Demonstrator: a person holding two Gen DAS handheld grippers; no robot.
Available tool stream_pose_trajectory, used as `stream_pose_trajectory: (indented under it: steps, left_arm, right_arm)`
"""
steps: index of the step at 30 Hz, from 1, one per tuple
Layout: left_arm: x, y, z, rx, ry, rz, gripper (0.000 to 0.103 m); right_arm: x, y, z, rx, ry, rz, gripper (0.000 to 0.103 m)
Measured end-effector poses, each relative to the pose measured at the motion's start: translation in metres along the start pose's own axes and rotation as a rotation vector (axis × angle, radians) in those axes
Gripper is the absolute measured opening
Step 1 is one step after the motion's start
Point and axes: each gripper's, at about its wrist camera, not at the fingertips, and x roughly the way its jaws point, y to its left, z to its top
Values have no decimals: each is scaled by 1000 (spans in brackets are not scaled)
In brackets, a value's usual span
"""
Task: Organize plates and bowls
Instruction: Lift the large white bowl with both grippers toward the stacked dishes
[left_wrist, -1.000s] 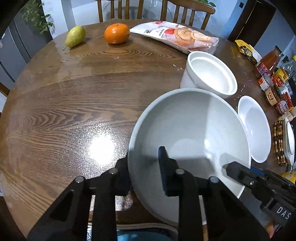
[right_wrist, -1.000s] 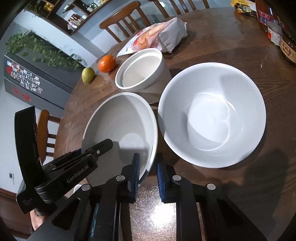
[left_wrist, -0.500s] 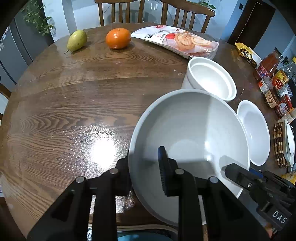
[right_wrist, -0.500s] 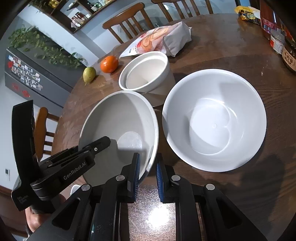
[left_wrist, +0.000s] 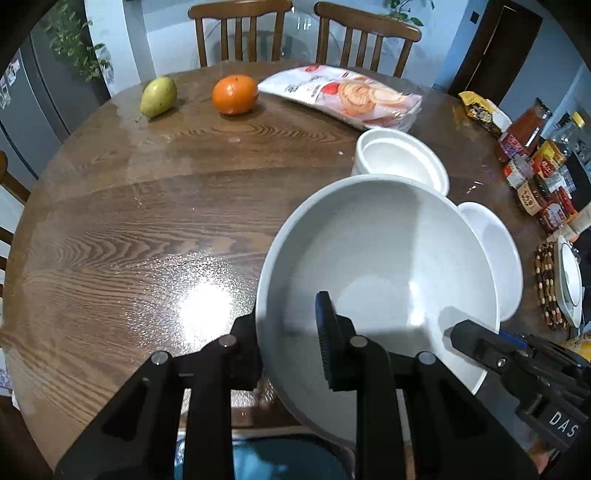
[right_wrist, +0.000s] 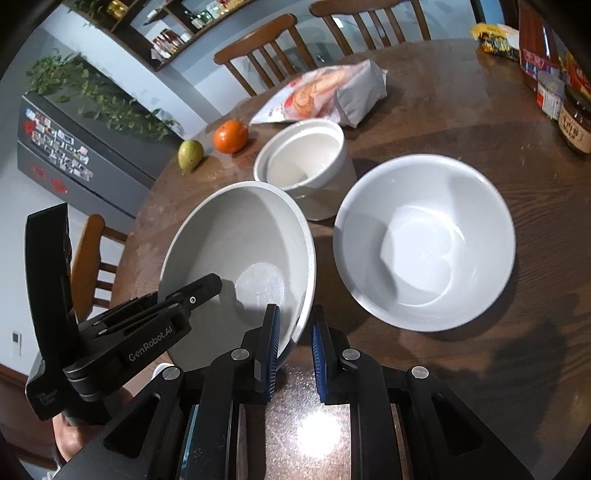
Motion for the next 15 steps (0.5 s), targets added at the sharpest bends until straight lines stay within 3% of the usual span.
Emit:
stream_pose_trajectory:
  steps: [7,15]
  left_arm:
    - [-21,-17,-15,37,-21,-18,22]
    - [-27,-39,-43,99,10,-46,22]
  right_arm:
    - [-26,-3,-10,-9,-31,-6,18]
    - [-41,-16,-42,6,-8,-39,18]
